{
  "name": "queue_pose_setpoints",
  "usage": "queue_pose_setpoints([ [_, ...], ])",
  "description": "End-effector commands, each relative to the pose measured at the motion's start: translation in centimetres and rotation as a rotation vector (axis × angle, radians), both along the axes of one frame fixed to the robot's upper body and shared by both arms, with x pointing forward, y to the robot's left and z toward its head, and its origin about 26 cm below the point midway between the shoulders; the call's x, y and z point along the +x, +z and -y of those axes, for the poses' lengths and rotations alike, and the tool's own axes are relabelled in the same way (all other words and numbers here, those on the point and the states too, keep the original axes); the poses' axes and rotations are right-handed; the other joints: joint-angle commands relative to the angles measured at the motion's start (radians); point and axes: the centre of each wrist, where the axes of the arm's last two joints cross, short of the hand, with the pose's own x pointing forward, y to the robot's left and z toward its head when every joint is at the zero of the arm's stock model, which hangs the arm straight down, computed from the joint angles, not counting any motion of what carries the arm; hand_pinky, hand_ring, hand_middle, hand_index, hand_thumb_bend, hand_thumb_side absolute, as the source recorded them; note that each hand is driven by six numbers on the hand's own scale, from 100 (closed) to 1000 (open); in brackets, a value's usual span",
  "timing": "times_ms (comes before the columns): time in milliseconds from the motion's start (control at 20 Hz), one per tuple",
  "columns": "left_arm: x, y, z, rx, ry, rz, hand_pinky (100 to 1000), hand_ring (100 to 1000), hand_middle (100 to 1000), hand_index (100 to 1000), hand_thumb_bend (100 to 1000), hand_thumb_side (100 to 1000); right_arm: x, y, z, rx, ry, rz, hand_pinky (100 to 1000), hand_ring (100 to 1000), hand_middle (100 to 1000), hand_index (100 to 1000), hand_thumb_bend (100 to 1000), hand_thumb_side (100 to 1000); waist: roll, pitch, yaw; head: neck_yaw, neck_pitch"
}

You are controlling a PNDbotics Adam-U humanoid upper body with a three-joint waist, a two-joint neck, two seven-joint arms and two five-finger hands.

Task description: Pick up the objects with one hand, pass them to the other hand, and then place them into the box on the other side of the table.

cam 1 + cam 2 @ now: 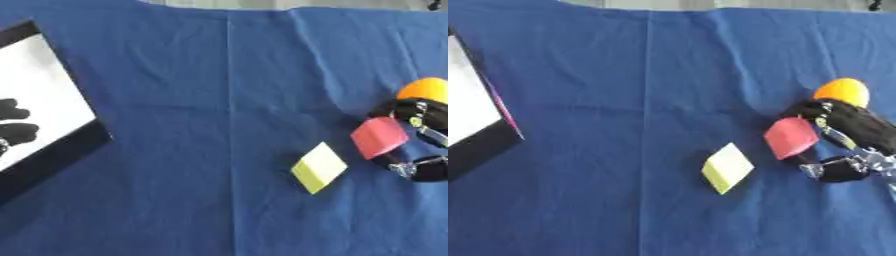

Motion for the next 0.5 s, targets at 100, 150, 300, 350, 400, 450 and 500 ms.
queue_pose_setpoints([
  [100, -0.25, 0.58, -0.06, 0.012, -0.004, 0.02, 740, 656, 661, 778, 117, 935, 0.09, 1.01, 0.08, -0.031, -0.004, 0.027, 924, 803, 777, 851, 443, 100, 0.014, 0.003, -0.004, -0.005, -0.011],
  [150, -0.25, 0.59, -0.06, 0.012, -0.004, 0.02, 740, 656, 661, 778, 117, 935, 0.1, 1.01, 0.07, -0.031, -0.005, 0.028, 923, 799, 764, 846, 440, 100, 0.014, 0.003, -0.004, -0.005, -0.011],
  [300, -0.25, 0.58, -0.05, 0.013, -0.006, 0.02, 741, 656, 661, 777, 117, 936, 0.12, 1.01, 0.03, -0.03, -0.002, 0.034, 922, 785, 720, 827, 433, 100, 0.015, 0.003, -0.006, -0.005, -0.01],
  [350, -0.26, 0.57, -0.04, 0.013, -0.007, 0.019, 740, 656, 661, 777, 117, 936, 0.13, 1.03, 0.02, -0.028, 0.001, 0.039, 921, 779, 701, 817, 429, 100, 0.015, 0.003, -0.006, -0.006, -0.01],
  [400, -0.26, 0.57, -0.03, 0.014, -0.007, 0.019, 741, 656, 661, 777, 117, 936, 0.14, 1.03, 0.01, -0.026, 0.003, 0.044, 920, 773, 684, 809, 426, 100, 0.015, 0.003, -0.007, -0.006, -0.01],
  [450, -0.26, 0.56, -0.02, 0.014, -0.007, 0.018, 741, 656, 661, 776, 117, 936, 0.14, 1.01, 0.0, -0.024, 0.006, 0.047, 920, 770, 675, 805, 424, 100, 0.015, 0.003, -0.007, -0.007, -0.01],
  [500, -0.27, 0.55, -0.02, 0.014, -0.007, 0.018, 741, 656, 661, 776, 117, 936, 0.14, 1.0, -0.01, -0.021, 0.009, 0.049, 920, 768, 669, 801, 423, 100, 0.015, 0.002, -0.007, -0.007, -0.01],
])
